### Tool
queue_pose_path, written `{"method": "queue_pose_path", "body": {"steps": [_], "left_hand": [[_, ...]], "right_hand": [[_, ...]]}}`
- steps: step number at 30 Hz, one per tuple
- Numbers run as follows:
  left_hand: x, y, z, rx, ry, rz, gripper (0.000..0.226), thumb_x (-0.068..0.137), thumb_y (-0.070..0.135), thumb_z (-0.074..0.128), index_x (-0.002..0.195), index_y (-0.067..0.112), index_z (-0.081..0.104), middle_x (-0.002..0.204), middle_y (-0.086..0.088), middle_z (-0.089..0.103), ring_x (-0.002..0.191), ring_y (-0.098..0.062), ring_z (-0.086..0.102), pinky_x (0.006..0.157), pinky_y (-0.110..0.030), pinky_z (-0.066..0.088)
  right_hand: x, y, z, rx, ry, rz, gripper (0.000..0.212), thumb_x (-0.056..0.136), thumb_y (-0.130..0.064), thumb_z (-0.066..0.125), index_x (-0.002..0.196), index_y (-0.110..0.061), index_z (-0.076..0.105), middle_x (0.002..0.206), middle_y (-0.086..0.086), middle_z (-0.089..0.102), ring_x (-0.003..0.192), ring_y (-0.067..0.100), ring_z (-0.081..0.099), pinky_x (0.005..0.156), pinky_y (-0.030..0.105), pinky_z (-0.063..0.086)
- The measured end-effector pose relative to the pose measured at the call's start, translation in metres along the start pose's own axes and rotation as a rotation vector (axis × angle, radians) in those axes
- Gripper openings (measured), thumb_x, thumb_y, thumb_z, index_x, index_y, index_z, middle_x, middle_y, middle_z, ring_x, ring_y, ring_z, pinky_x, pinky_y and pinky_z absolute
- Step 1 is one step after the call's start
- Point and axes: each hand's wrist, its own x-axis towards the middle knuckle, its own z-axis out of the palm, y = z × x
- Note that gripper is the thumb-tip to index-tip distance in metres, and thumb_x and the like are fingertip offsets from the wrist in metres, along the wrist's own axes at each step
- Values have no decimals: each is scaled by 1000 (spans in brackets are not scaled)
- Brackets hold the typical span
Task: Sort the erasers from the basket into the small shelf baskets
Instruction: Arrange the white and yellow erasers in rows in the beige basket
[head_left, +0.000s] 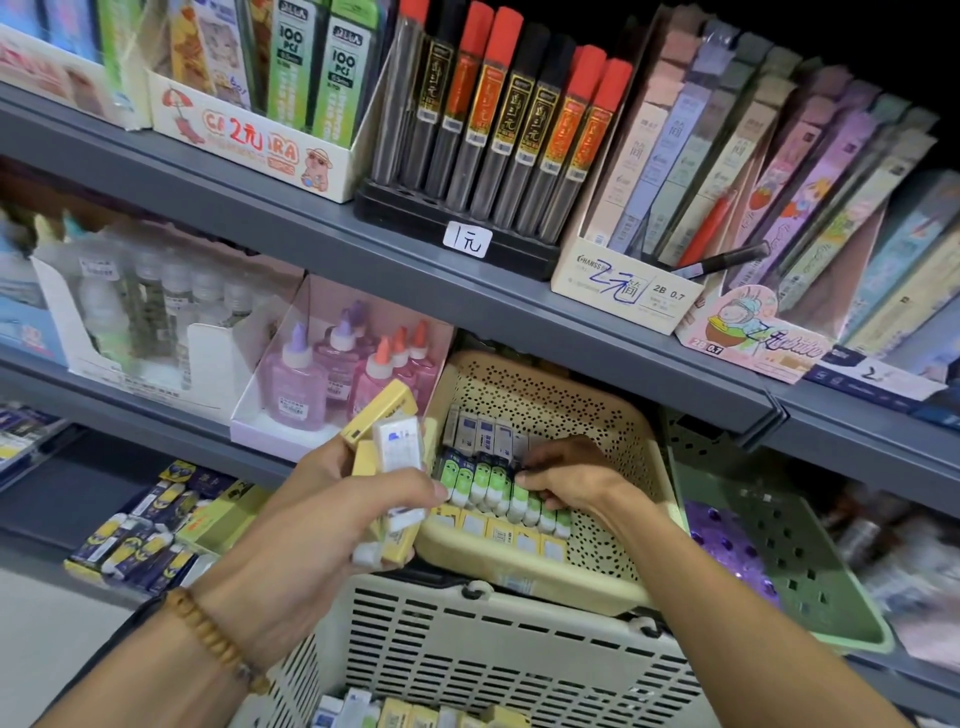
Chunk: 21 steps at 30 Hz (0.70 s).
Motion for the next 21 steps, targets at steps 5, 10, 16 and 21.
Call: {"method": "queue_pose_path", "body": {"steps": [5,10,16,21], "left_hand": [[-2,2,1,-9,-35,-6,68,36,7,84,101,17,68,91,-15,74,76,-22,69,66,-38,52],[-4,0,-1,-57,-79,-58,58,48,7,77,105,14,68,100,-17,73,86,-28,68,71,-42,52],[-6,-3,-1,-23,-189,-112,66,40,7,82,104,10,67,93,-14,73,81,-30,68,64,-38,49],[-5,-7,2,-69,-283,-198,48,40,8,82,87,13,73,93,-20,69,79,-32,66,68,-42,49]], "right_hand": [[-4,-5,2,123,-14,52,26,82,-2,76,107,-6,71,93,8,75,63,14,73,62,24,61],[-32,-24,4,240,107,-87,16,87,-25,73,100,-15,73,72,0,69,55,11,57,48,23,45],[-100,-65,14,579,-404,-512,22,78,-25,74,99,-20,77,94,3,72,75,9,58,58,21,41],[-116,-77,18,417,-401,-620,15,88,-3,68,95,-16,73,91,5,71,82,15,62,70,21,50]]}}
